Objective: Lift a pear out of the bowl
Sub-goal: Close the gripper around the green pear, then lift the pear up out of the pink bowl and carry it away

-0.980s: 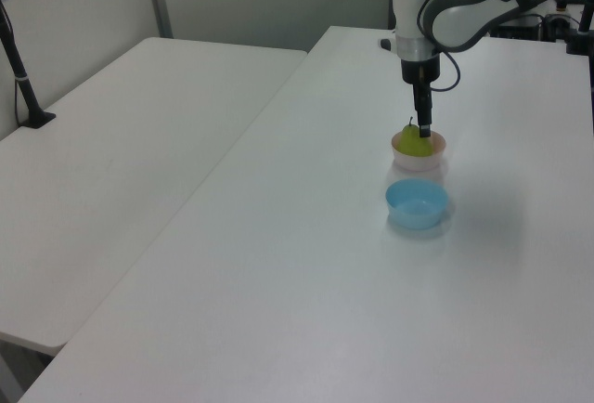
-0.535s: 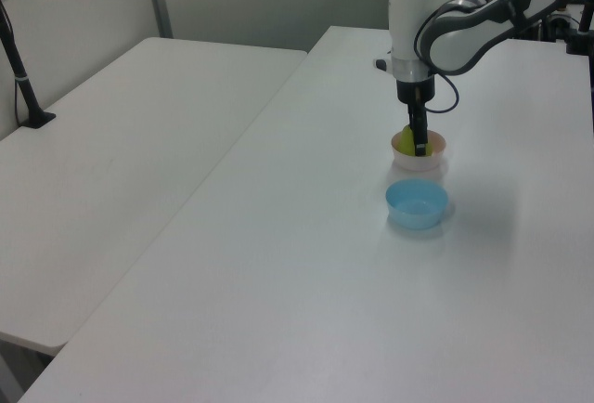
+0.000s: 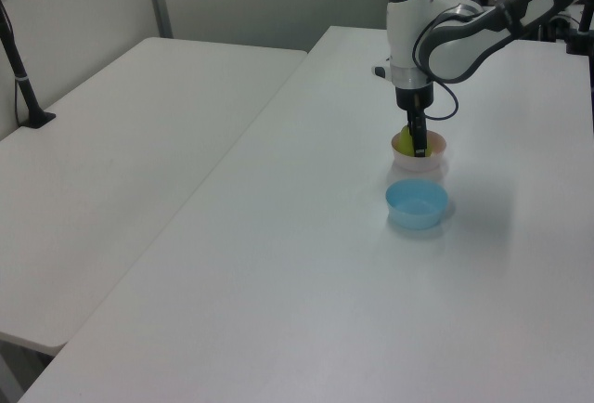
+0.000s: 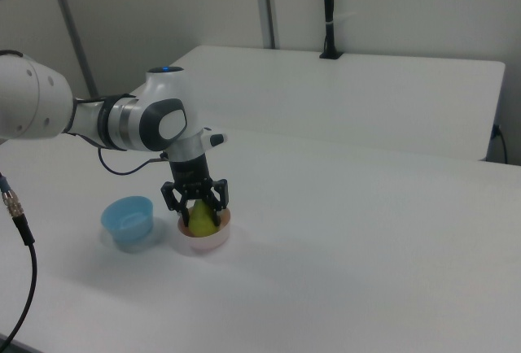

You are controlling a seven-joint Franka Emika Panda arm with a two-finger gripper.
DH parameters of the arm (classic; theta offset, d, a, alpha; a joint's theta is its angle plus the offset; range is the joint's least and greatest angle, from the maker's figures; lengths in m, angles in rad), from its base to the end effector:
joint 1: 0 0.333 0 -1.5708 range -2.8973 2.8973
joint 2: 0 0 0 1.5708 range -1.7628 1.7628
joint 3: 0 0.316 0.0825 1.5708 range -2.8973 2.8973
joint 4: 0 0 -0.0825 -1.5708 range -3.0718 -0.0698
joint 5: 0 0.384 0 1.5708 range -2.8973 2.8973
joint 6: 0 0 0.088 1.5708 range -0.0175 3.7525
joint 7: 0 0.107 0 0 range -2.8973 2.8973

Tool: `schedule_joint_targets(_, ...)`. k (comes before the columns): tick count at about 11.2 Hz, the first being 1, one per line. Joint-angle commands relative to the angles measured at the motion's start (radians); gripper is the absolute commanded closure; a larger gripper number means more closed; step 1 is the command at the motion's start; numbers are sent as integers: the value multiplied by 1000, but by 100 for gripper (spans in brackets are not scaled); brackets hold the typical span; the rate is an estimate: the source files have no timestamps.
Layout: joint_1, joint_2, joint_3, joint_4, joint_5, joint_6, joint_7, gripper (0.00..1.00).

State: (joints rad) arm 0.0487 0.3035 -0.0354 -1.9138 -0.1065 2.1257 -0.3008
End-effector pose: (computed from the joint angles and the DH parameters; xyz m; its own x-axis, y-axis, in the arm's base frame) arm 0.6074 0.0043 0.3302 0.9251 0.3607 -0.1183 0.3695 -0.9271 0.0632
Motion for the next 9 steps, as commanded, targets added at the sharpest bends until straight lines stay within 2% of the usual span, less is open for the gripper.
schedule_joint_targets(1, 8, -12, -6, -16, -13, 19, -11, 66)
schedule_joint_targets(5, 14, -116, -1, 12, -1, -130, 3, 66)
schedule_joint_targets(9, 4, -176, -3, 140, 28, -308, 22, 66)
